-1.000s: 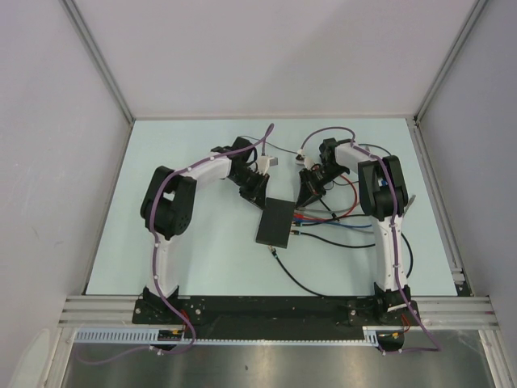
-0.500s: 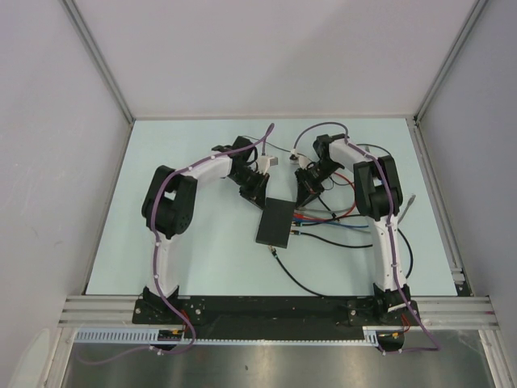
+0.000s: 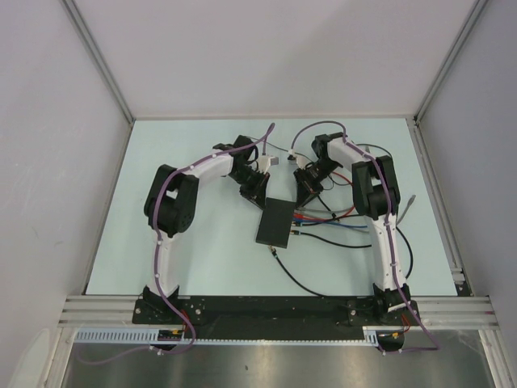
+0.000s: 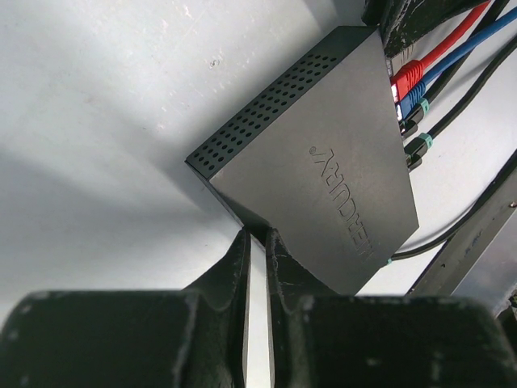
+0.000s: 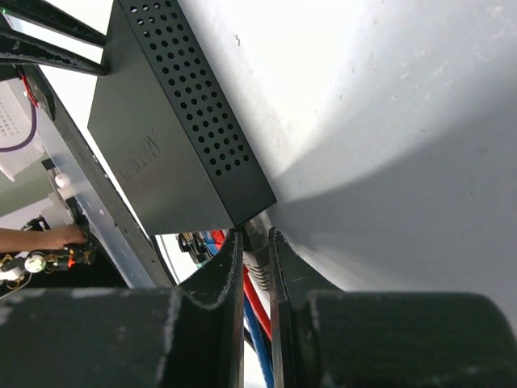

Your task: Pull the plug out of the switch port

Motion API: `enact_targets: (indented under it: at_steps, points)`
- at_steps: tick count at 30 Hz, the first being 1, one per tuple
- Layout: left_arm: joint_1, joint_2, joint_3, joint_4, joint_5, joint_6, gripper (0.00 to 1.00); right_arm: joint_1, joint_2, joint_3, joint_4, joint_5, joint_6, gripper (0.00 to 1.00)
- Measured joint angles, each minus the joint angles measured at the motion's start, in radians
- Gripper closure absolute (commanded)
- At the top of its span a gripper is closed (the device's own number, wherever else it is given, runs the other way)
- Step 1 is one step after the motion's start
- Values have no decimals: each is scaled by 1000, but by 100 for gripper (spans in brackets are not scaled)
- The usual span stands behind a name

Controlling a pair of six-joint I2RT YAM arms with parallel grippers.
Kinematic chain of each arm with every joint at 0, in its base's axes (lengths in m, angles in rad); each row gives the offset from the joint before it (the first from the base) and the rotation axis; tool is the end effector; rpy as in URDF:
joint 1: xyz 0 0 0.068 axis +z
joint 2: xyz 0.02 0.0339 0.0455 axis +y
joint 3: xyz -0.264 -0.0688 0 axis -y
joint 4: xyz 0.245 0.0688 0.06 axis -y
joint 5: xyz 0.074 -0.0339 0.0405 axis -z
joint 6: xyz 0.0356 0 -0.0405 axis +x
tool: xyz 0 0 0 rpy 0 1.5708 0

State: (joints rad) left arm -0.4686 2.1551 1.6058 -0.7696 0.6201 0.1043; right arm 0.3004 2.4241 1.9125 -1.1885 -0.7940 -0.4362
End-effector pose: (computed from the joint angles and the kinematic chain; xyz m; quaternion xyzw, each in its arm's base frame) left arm 0.3757 -0.2134 0.1572 0.3037 0.8954 -0.3194 0.0628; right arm 0.4215 0.1572 0.1213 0.3080 -0.8676 -0.3890 0.0333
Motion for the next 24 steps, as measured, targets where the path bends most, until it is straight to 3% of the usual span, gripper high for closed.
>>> enact_targets:
  at_steps: [14,24]
  points:
    - [0,2,4,-3,0,0,96,8,30,57,-64,7,-93,100]
    - [0,2,4,-4,0,0,97,9,120,195,-200,3,-140,100]
